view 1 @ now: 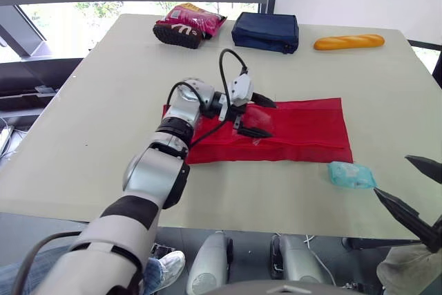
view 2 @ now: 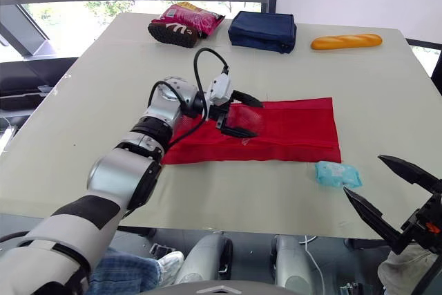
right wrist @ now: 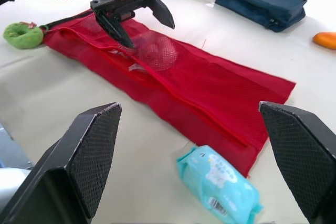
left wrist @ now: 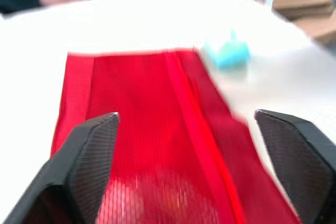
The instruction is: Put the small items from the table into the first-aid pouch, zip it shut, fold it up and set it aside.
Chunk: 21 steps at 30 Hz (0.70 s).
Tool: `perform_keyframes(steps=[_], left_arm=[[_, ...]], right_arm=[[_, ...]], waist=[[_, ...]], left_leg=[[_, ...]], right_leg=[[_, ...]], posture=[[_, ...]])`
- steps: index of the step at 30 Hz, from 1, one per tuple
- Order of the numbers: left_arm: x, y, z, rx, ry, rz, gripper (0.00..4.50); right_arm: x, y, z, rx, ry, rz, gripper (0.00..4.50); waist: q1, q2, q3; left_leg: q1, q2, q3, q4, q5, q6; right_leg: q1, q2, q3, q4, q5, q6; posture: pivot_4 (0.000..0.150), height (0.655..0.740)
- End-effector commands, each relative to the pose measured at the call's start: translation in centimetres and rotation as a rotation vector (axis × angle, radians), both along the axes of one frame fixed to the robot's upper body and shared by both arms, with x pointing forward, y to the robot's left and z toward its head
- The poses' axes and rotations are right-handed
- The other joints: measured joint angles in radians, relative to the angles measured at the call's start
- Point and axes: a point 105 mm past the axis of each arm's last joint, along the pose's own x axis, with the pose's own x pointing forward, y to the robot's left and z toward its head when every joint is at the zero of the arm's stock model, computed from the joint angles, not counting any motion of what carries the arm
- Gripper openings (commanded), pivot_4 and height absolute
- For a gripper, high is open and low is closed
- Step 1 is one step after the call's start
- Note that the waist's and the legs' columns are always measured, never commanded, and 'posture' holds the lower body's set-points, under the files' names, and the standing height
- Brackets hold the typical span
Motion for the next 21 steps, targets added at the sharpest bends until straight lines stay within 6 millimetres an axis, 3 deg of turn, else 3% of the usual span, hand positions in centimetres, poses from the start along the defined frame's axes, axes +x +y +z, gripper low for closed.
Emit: perform_keyframes(steps=[1, 8, 17, 21], left_arm=[[-0.3, -3.3, 1.2, -0.087, -0.033, 0.001, 4.38], [-0.8, -8.3, -1.8, -0.043, -0.053, 0.111, 4.38], [-0.3, -9.2, -5.2, 0.106, -0.2, 0.204, 4.38], [0.0, -9.2, -5.6, 0.125, -0.232, 0.239, 4.38]], right_arm=[[0.1, 0.7, 0.8, -0.019, -0.046, 0.014, 4.5], [0.1, 1.1, 1.0, -0.02, -0.065, 0.004, 4.5], [-0.2, 0.9, 1.3, -0.035, -0.079, -0.031, 4.5], [-0.3, 0.8, 1.4, -0.04, -0.083, -0.039, 4.5]], waist=[[0.001, 0.0, 0.0], [-0.003, 0.0, 0.0], [0.0, 0.0, 0.0], [0.0, 0.0, 0.0]], left_leg=[[0.0, 0.0, 0.0, 0.0, 0.0, 0.0], [0.0, 0.0, 0.0, 0.0, 0.0, 0.001], [0.0, 0.0, 0.0, 0.0, 0.0, 0.001], [0.0, 0.0, 0.0, 0.0, 0.0, 0.001]], right_leg=[[0.0, 0.0, 0.0, 0.0, 0.0, 0.0], [0.0, 0.001, 0.001, -0.001, 0.0, 0.001], [0.001, 0.001, 0.001, -0.001, 0.0, 0.0], [0.001, 0.001, 0.001, -0.002, 0.0, 0.0]], posture=[[0.15, 0.7164], [0.15, 0.7164], [0.15, 0.7164], [0.15, 0.7164]])
